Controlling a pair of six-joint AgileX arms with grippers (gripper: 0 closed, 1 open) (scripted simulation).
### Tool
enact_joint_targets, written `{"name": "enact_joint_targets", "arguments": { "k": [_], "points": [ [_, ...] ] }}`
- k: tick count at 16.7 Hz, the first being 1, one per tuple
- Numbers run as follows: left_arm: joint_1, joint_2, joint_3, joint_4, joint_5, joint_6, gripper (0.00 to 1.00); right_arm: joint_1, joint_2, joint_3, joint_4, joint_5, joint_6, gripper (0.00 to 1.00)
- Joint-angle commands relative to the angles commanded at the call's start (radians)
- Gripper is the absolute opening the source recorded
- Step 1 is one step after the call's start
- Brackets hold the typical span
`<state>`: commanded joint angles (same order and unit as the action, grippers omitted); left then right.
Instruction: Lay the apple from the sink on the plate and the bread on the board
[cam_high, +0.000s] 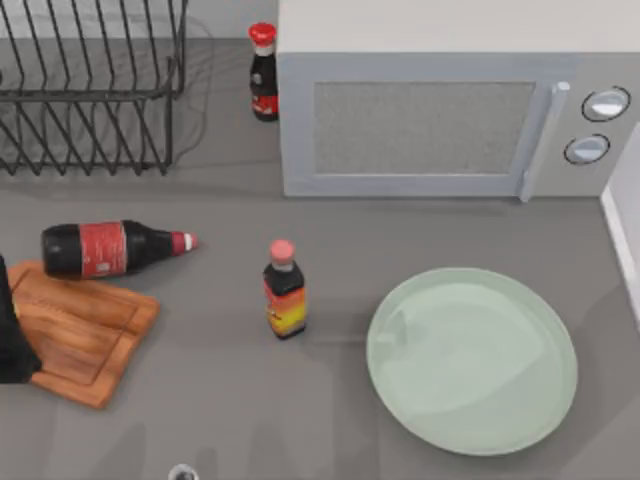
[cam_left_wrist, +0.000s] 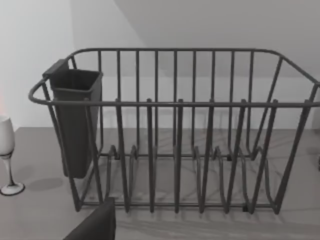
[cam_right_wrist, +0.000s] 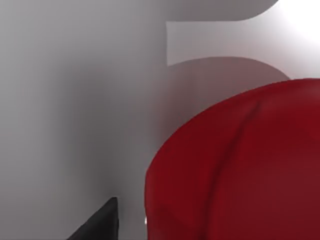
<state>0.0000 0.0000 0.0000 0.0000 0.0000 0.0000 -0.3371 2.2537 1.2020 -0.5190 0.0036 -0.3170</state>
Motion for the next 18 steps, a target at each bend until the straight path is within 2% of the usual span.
{"name": "enact_joint_targets", "arguments": {
  "k": [12, 18],
  "points": [
    [0.0, 0.0, 0.0, 0.0, 0.0, 0.0, 1.0, 0.0, 0.0, 0.0, 0.0, 0.0, 0.0, 0.02],
    [0.0, 0.0, 0.0, 0.0, 0.0, 0.0, 1.0, 0.0, 0.0, 0.0, 0.0, 0.0, 0.0, 0.0]
  ]
}}
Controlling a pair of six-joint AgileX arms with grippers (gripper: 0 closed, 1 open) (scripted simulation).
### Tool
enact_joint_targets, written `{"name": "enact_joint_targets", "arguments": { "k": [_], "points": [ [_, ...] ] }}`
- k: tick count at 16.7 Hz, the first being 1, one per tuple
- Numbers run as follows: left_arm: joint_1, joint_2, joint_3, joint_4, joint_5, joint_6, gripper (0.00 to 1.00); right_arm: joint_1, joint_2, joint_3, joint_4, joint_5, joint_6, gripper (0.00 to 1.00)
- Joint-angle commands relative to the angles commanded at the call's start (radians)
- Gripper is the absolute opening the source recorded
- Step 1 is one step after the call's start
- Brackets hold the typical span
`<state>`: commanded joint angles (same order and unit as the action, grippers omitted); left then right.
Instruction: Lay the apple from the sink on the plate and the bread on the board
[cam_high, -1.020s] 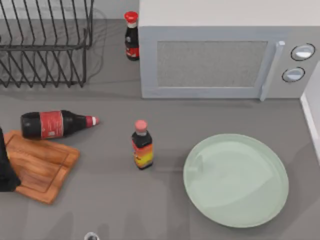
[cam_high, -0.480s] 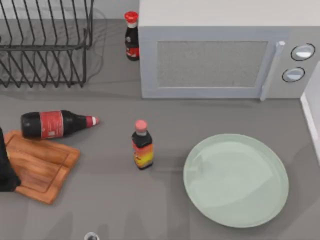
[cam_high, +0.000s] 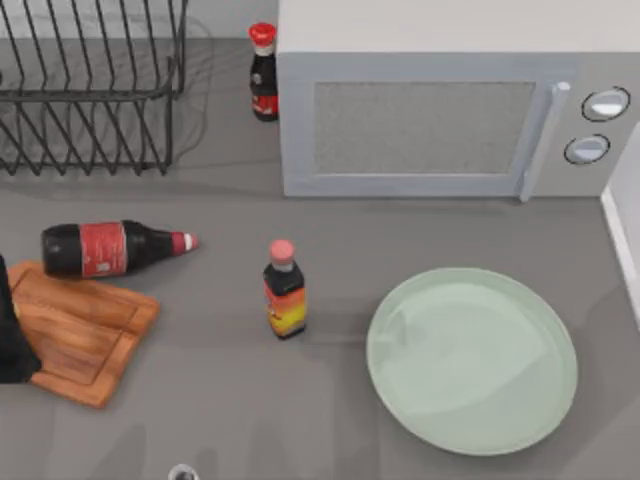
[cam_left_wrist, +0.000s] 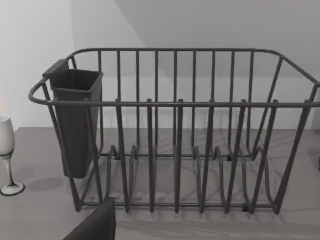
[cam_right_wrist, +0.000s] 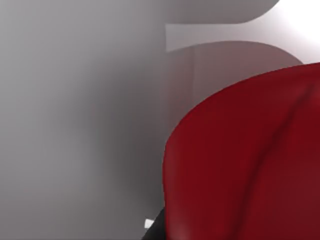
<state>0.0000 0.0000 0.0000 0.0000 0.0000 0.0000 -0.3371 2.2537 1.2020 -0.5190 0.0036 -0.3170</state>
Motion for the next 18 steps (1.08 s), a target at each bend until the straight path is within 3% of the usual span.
{"name": "enact_joint_targets", "arguments": {
  "k": [6, 13, 18],
  "points": [
    [0.0, 0.0, 0.0, 0.0, 0.0, 0.0, 1.0, 0.001, -0.058, 0.029, -0.057, -0.008, 0.004, 0.0],
    [0.0, 0.0, 0.0, 0.0, 0.0, 0.0, 1.0, 0.001, -0.233, 0.127, -0.342, -0.01, 0.001, 0.0],
    [0.0, 0.0, 0.0, 0.0, 0.0, 0.0, 1.0, 0.002, -0.243, 0.131, -0.354, -0.01, 0.003, 0.0]
  ]
}}
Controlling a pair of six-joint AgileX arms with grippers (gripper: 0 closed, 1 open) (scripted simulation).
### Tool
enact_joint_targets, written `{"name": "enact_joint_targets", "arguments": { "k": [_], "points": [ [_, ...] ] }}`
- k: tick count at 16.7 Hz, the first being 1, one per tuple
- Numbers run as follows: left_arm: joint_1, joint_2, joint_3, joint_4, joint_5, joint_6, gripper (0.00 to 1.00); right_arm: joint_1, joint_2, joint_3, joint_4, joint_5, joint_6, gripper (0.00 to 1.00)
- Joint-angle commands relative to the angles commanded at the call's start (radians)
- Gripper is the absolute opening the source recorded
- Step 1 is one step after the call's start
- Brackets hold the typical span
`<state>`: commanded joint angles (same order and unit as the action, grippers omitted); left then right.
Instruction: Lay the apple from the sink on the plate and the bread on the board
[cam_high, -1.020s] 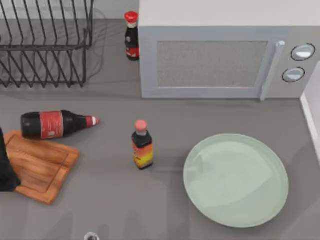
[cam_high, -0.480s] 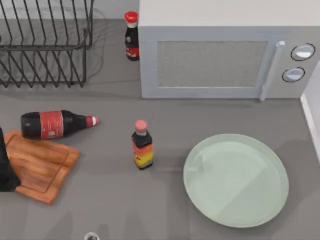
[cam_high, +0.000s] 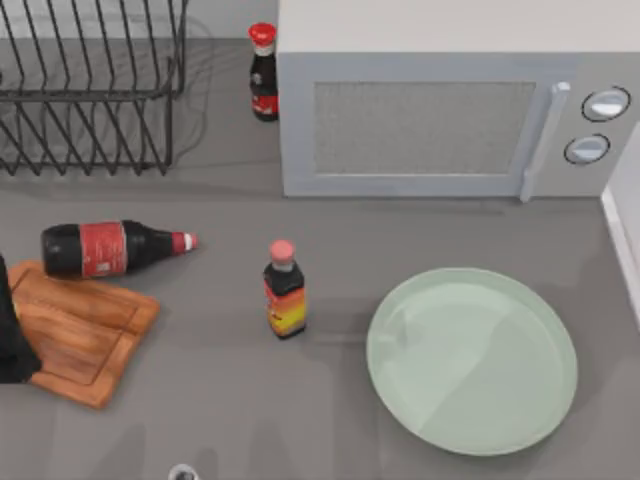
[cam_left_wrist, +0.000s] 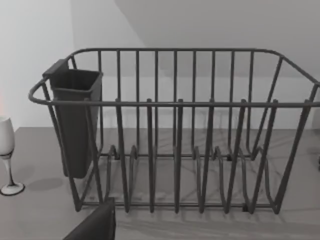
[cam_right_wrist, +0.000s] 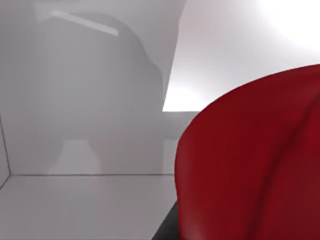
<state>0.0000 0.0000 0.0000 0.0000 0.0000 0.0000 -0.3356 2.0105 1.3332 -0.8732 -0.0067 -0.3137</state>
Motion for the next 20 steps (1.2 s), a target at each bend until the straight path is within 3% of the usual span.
{"name": "enact_joint_targets", "arguments": {
  "k": [7, 20],
  "points": [
    [0.0, 0.0, 0.0, 0.0, 0.0, 0.0, 1.0, 0.132, -0.074, 0.011, -0.083, 0.006, 0.136, 0.0],
    [0.0, 0.0, 0.0, 0.0, 0.0, 0.0, 1.0, 0.769, -0.179, 0.063, -0.338, 0.011, 0.768, 0.0]
  ]
}}
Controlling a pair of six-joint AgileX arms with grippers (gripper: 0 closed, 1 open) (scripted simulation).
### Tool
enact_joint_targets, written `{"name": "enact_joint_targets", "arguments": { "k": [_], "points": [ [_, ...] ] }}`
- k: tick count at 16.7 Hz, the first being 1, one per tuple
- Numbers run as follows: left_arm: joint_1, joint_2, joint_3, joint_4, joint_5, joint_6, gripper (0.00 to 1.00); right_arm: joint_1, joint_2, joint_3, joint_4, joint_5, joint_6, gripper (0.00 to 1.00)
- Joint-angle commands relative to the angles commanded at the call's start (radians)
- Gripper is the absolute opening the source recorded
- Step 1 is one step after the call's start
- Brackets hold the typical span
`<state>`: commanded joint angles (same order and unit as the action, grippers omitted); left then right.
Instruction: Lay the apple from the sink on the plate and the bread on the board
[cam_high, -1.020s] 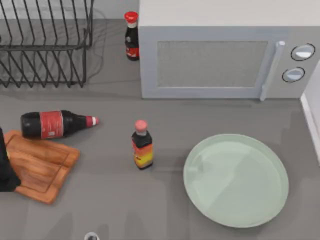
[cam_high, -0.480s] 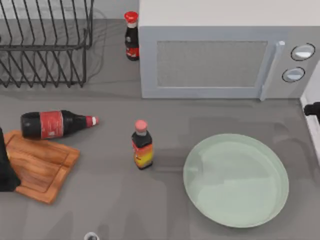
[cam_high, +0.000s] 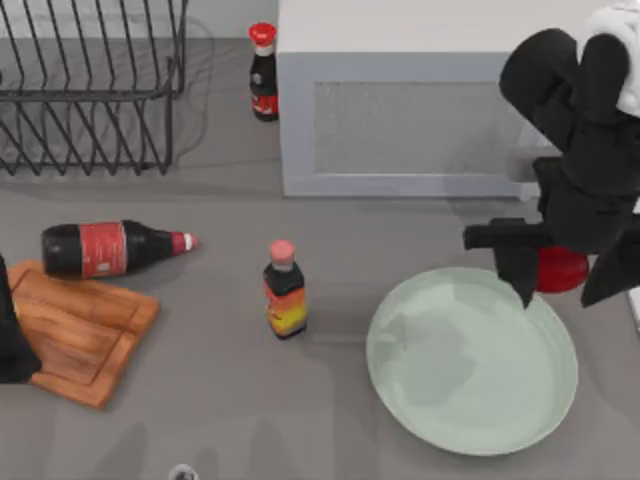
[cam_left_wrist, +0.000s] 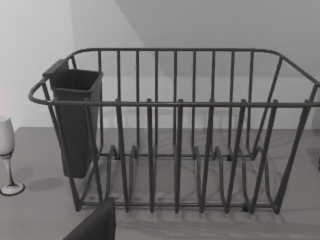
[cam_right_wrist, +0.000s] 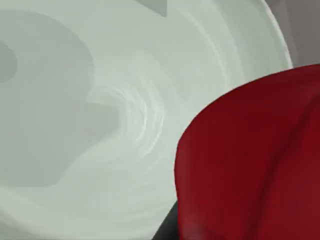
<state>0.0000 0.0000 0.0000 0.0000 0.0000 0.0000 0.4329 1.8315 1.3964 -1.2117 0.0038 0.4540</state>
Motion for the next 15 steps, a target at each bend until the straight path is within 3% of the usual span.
{"name": "enact_joint_targets", "arguments": {
  "k": [5, 11, 15],
  "points": [
    [0.0, 0.0, 0.0, 0.0, 0.0, 0.0, 1.0, 0.155, -0.006, 0.074, -0.014, -0.003, 0.149, 0.0],
    [0.0, 0.0, 0.0, 0.0, 0.0, 0.0, 1.0, 0.172, -0.006, 0.084, -0.014, -0.003, 0.165, 0.0],
    [0.0, 0.0, 0.0, 0.0, 0.0, 0.0, 1.0, 0.172, -0.006, 0.084, -0.014, -0.003, 0.165, 0.3]
  ]
}}
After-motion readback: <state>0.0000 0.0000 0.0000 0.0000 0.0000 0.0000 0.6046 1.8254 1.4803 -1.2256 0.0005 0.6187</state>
